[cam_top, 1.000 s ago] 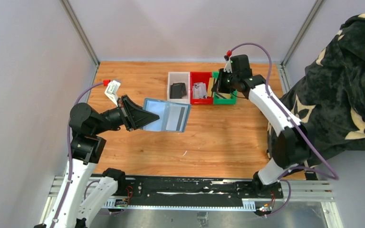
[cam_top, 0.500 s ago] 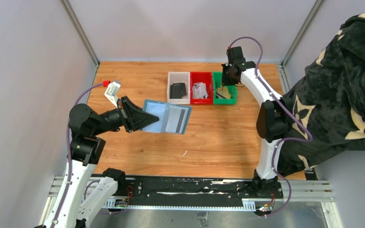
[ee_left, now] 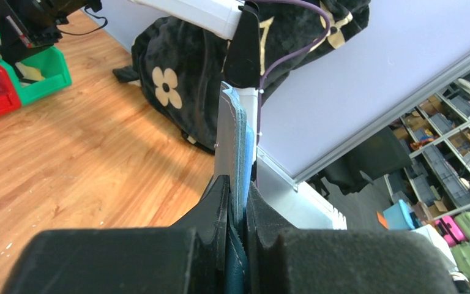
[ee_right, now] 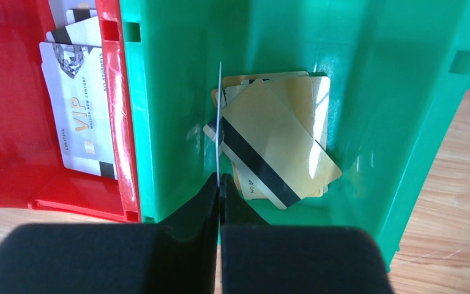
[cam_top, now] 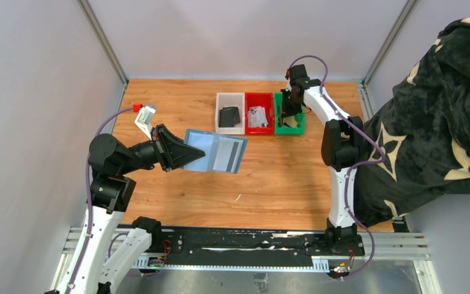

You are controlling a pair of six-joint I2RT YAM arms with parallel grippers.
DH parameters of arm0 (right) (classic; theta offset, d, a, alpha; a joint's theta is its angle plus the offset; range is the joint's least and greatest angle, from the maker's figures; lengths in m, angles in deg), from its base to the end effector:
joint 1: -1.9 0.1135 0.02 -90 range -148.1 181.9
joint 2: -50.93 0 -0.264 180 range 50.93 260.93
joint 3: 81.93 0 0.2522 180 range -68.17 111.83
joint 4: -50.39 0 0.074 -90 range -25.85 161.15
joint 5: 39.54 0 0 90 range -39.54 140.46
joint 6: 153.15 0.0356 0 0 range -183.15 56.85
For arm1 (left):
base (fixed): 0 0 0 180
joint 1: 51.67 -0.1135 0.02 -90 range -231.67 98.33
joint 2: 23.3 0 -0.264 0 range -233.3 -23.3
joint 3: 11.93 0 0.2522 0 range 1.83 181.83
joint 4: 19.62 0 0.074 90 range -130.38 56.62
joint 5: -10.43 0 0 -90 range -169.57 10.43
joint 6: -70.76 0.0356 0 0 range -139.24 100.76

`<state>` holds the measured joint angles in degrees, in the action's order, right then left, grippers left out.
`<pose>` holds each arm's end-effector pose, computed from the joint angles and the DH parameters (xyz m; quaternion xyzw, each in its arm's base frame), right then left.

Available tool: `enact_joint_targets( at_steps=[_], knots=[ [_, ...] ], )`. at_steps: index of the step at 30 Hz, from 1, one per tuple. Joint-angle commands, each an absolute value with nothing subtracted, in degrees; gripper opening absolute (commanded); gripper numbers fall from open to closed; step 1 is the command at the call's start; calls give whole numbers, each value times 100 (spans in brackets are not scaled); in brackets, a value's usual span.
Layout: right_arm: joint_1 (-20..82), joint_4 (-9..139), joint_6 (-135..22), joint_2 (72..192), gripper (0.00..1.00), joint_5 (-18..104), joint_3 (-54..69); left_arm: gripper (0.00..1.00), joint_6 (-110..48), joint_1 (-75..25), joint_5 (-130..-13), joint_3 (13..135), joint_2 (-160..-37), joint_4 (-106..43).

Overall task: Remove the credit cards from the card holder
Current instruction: Place the credit card in the storage box, then remove the credit card from the card holder.

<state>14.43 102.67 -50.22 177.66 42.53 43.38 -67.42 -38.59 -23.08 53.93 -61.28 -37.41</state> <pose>0.4818 0.1121 0.2308 -0.0182 0.9480 0.1326 0.2886 0.1170 -0.0577 0.4103 0.1753 0.6488 -0.6056 0.4262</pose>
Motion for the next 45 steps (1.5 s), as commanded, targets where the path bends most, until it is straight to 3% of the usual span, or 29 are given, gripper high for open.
enact_joint_targets(
  at_steps=[1,3,6,11,17,20,22,29,33,39,45],
  knots=[
    [1338,10642,-5188,17865,0,4063,4597,0,-6696,-3875,-2211,5507,-6122,-3671],
    [1332,10682,-5201,17819,3,4242,4551,0,-6703,-3875,-2215,5500,-6122,-3664],
    [1332,10725,-5215,17736,17,4512,4522,0,-6744,-3875,-2212,5492,-6127,-3611],
    [1341,10825,-5182,17478,32,4669,4595,0,-6779,-3875,-2195,5524,-6125,-3601],
    [1443,10832,-5142,16778,41,4631,4588,0,-6876,-3875,-2168,5497,-6123,-3481],
    [1458,10816,-4884,16136,42,3813,4481,0,-7029,-3875,-2156,5468,-6135,-3367],
    [1487,10482,-4601,15438,49,2900,4071,0,-7134,-3875,-2160,5465,-6139,-3099],
    [1990,6834,-3061,12783,73,-59,948,0,-7573,-3875,-2148,5476,-6220,-2610],
    [2935,4645,-2418,11249,79,-1087,-762,0,-7895,-3880,-2109,5437,-6235,-2342],
    [3541,3762,-2034,10756,75,-1132,-1341,0,-7982,-3875,-2049,5470,-6247,-2264],
    [3758,3666,-1951,10789,64,-1064,-1297,0,-8045,-3875,-2054,5482,-6225,-2265]
  ],
)
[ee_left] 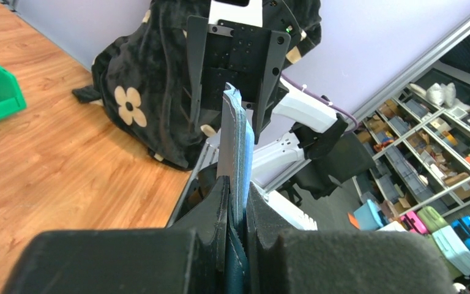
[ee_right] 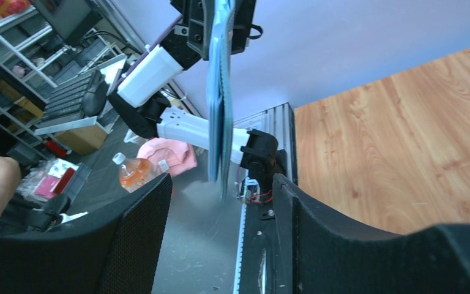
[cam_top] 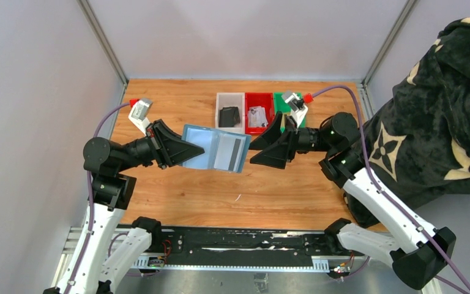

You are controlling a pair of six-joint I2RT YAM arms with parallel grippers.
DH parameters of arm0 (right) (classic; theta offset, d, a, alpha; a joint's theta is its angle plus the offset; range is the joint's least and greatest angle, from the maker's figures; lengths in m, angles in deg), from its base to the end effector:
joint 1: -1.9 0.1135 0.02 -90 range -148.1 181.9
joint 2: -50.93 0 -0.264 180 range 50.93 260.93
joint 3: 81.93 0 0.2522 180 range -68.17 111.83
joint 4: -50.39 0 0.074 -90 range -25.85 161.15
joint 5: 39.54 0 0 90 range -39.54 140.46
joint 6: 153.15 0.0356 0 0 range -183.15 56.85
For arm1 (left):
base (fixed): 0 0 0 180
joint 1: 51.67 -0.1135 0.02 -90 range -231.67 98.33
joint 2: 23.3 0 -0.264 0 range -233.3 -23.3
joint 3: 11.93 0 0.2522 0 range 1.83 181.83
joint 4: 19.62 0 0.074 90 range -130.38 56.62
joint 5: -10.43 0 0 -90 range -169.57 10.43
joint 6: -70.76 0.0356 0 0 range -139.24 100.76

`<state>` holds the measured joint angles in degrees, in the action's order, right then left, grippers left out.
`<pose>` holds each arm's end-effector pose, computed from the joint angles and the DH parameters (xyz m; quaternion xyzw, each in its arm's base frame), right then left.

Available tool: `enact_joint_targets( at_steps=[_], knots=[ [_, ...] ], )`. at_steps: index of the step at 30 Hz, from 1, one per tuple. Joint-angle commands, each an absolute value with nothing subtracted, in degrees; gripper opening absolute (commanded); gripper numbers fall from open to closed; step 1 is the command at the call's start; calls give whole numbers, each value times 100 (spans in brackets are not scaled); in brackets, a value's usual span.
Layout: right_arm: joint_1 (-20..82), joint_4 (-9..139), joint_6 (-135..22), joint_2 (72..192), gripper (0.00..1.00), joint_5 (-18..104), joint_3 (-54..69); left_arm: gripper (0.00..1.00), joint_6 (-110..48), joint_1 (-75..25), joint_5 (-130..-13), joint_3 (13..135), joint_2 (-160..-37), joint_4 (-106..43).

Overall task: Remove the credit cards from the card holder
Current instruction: Remove the credit card from the card holder.

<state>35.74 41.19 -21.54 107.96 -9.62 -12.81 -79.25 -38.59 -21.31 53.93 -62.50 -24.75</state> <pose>0.1559 0.1417 0.4211 -0.3792 0.5154 0.6607 0.3924 0.1169 -0.0582 0.4275 0.1735 0.6110 -0.6500 0.4171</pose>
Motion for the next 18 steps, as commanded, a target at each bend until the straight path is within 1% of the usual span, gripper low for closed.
enact_joint_targets(
  at_steps=[1,5,10,18],
  knots=[
    [3787,3684,-1955,10815,63,-1041,-1282,0,-8056,-3875,-2063,5483,-6224,-2263],
    [3887,3705,-1968,10903,53,-953,-1236,0,-8088,-3875,-2068,5474,-6219,-2265],
    [3979,3726,-1983,10961,37,-888,-1224,0,-8109,-3875,-2088,5482,-6226,-2265],
    [4108,3845,-2081,11051,37,-835,-1140,0,-8069,-3875,-2103,5450,-6276,-2261]
  ],
)
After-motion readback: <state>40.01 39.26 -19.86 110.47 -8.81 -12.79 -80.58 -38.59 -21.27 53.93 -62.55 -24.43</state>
